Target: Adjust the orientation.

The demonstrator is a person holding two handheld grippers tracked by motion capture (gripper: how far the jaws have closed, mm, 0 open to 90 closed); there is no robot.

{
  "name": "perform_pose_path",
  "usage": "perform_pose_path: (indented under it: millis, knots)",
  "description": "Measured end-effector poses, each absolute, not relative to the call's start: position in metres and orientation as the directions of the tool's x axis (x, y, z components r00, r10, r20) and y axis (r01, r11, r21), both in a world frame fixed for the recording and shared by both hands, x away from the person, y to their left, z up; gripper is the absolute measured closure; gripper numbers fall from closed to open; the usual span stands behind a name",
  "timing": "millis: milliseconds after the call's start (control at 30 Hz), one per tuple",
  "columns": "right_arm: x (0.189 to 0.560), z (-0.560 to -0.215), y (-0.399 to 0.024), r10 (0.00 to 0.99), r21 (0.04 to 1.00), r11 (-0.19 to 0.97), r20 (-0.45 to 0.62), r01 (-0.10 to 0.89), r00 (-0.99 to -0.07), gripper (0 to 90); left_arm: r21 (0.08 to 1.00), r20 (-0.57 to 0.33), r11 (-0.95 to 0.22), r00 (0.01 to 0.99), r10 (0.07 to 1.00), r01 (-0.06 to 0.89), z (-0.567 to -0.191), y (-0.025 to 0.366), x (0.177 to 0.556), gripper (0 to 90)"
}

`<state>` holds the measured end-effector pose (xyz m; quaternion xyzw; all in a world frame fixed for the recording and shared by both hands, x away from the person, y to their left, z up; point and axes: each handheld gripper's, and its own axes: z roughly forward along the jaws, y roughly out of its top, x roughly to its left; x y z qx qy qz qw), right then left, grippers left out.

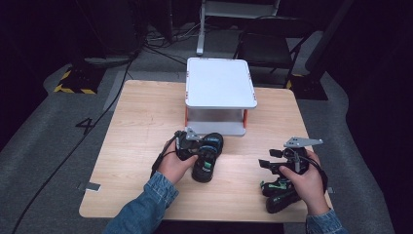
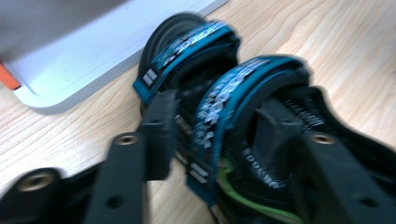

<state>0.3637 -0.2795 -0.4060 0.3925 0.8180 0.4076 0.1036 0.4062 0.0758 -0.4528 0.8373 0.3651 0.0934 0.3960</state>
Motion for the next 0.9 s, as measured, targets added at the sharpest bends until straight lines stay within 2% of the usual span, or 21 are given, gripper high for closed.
perform_pose_path:
  millis: [100,167,200,233,267,367,400,433,467,500,533,567,633,700,733,900]
  knots:
    - [0.364,-0.404,-0.281,0.725,0.753,0.358,0.148,0.552,-0.673,33.7,0.742,-0.131,-0.416,0.721,0.680,0.526,-0.443,0.081,0.402,41.0]
    - [0.364,-0.403,-0.282,0.725,0.757,0.354,0.148,0.549,-0.672,33.7,0.772,-0.124,-0.404,0.739,0.662,0.492,-0.431,0.087,0.394,40.4]
    - [0.365,-0.401,-0.282,0.724,0.761,0.352,0.148,0.545,-0.674,33.7,0.795,-0.124,-0.417,0.790,0.600,0.441,-0.419,0.088,0.385,45.6]
    - [0.365,-0.401,-0.282,0.724,0.761,0.352,0.148,0.545,-0.674,33.7,0.795,-0.124,-0.417,0.790,0.600,0.441,-0.419,0.088,0.385,51.7]
    - [0.366,-0.401,-0.282,0.725,0.761,0.351,0.149,0.546,-0.673,33.7,0.799,-0.116,-0.437,0.820,0.561,0.412,-0.414,0.086,0.379,51.7]
    - [0.370,-0.401,-0.279,0.718,0.761,0.352,0.154,0.545,-0.679,33.7,0.778,-0.094,-0.524,0.888,0.450,0.348,-0.408,0.075,0.366,63.2]
    - [0.371,-0.400,-0.274,0.710,0.763,0.359,0.151,0.538,-0.688,33.7,0.731,-0.022,-0.601,0.891,0.454,0.324,-0.411,0.069,0.360,63.3]
    - [0.371,-0.400,-0.274,0.710,0.763,0.359,0.151,0.538,-0.688,33.7,0.731,-0.022,-0.601,0.891,0.454,0.324,-0.411,0.069,0.360,62.9]
    - [0.372,-0.400,-0.271,0.701,0.763,0.366,0.150,0.532,-0.697,33.7,0.686,0.055,-0.661,0.884,0.465,0.305,-0.415,0.065,0.358,62.9]
    - [0.373,-0.400,-0.268,0.692,0.764,0.372,0.150,0.527,-0.706,33.7,0.678,0.056,-0.666,0.882,0.467,0.310,-0.418,0.064,0.358,64.7]
    - [0.374,-0.400,-0.264,0.684,0.762,0.380,0.150,0.524,-0.714,33.7,0.682,0.018,-0.654,0.887,0.462,0.327,-0.420,0.065,0.358,75.2]
    - [0.374,-0.400,-0.264,0.684,0.762,0.380,0.150,0.524,-0.714,33.7,0.688,-0.016,-0.633,0.880,0.474,0.354,-0.421,0.066,0.357,75.2]
    - [0.375,-0.401,-0.261,0.679,0.763,0.382,0.152,0.522,-0.718,33.7,0.686,-0.020,-0.622,0.864,0.502,0.378,-0.417,0.067,0.354,86.6]
    - [0.377,-0.402,-0.261,0.677,0.760,0.387,0.150,0.522,-0.721,33.7,0.699,-0.021,-0.614,0.868,0.496,0.368,-0.413,0.064,0.350,88.1]
    - [0.378,-0.402,-0.261,0.680,0.759,0.384,0.153,0.526,-0.717,33.7,0.703,0.007,-0.629,0.882,0.472,0.331,-0.413,0.058,0.347,88.2]
    - [0.377,-0.401,-0.263,0.682,0.760,0.380,0.155,0.527,-0.715,33.7,0.684,0.000,-0.654,0.897,0.441,0.322,-0.414,0.049,0.342,88.3]
